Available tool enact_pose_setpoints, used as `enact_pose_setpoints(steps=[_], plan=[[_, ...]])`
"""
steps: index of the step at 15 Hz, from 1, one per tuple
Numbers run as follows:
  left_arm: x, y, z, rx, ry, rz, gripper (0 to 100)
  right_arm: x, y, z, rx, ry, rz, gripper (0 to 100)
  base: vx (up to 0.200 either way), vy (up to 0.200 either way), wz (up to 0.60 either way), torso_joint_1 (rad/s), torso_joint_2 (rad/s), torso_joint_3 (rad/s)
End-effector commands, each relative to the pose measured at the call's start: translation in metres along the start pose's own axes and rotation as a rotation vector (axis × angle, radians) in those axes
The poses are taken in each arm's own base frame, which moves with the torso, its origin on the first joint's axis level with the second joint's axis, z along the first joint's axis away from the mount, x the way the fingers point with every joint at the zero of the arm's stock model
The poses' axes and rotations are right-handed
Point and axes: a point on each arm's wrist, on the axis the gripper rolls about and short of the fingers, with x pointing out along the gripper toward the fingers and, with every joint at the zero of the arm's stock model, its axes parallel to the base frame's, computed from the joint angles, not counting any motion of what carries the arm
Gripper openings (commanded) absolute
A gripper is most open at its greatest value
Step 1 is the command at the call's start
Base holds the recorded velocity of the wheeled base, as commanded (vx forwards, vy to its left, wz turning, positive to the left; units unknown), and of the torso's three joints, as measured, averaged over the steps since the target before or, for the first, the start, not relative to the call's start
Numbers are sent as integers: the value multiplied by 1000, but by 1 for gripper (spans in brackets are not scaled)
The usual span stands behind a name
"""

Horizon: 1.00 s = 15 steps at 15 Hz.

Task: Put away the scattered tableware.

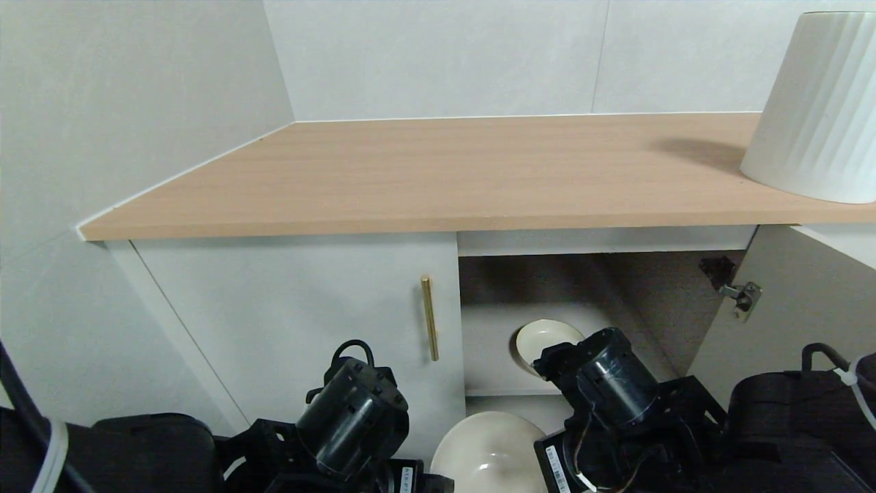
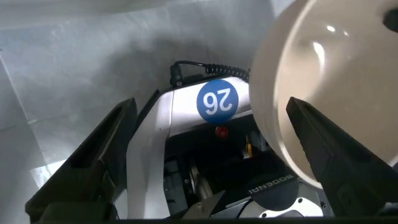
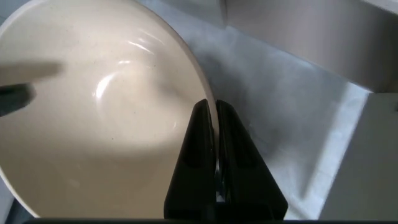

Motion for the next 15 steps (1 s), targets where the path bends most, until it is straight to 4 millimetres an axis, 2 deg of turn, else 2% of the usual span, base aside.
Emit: enact_pose_setpoints(steps=[1, 4, 8, 15], plan=[[-1, -1, 1, -2, -6, -10, 100, 13, -8, -1, 8, 18, -54, 0, 0, 0, 0, 0, 0, 0], [-1, -1, 1, -1, -9, -8, 100, 24, -24, 2, 44, 29, -117, 0, 0, 0, 0, 0, 0, 0], [-3, 0, 2, -2, -26, 3, 100, 40, -57, 7, 142, 46, -199, 0, 0, 0, 0, 0, 0, 0], [-9, 0, 3, -4, -41, -9, 100, 52, -99, 51, 549, -143, -244, 0, 0, 0, 0, 0, 0, 0]])
